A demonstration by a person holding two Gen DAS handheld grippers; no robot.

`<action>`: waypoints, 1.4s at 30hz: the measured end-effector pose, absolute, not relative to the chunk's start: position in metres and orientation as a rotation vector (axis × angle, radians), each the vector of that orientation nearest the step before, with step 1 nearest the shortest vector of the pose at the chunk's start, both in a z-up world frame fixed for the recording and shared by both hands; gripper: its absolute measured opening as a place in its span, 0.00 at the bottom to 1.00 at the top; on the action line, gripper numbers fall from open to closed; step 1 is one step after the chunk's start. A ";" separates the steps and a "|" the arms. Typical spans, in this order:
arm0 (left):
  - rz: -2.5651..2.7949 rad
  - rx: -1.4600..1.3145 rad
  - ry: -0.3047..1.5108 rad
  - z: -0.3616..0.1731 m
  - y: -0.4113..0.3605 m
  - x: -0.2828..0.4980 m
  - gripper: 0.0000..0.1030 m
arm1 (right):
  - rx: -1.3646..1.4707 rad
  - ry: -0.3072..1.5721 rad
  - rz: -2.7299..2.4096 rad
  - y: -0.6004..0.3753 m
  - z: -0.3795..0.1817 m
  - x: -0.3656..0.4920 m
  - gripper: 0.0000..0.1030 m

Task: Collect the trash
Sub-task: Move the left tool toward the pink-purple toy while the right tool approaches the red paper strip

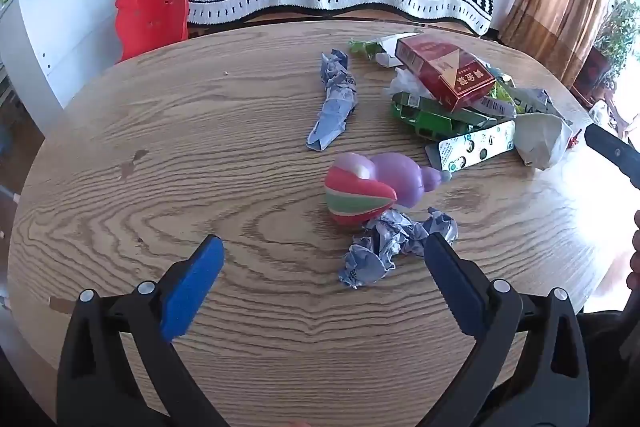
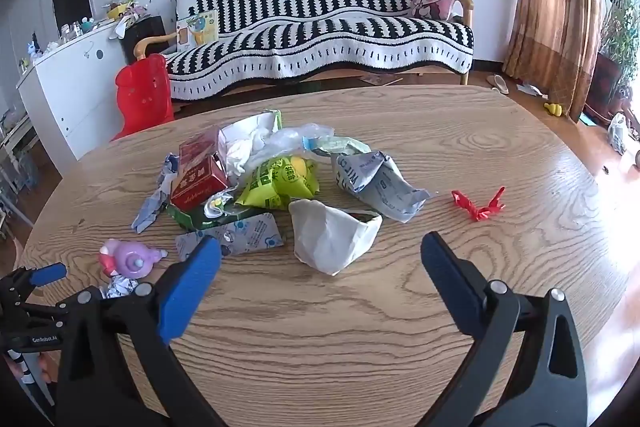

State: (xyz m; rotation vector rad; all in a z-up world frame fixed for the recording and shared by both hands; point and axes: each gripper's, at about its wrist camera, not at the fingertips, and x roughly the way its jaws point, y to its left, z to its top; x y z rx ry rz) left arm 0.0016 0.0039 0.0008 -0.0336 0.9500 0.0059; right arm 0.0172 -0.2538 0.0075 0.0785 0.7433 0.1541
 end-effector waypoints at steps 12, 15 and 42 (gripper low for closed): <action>-0.002 -0.034 0.931 0.000 0.009 0.006 0.95 | 0.073 0.731 0.151 -0.253 0.009 0.017 0.94; -0.003 -0.034 0.934 0.000 0.010 0.006 0.95 | 0.077 0.732 0.152 -0.256 0.009 0.018 0.94; 0.017 -0.021 0.963 -0.007 -0.016 0.015 0.95 | 0.102 0.643 0.038 -0.309 0.010 0.020 0.94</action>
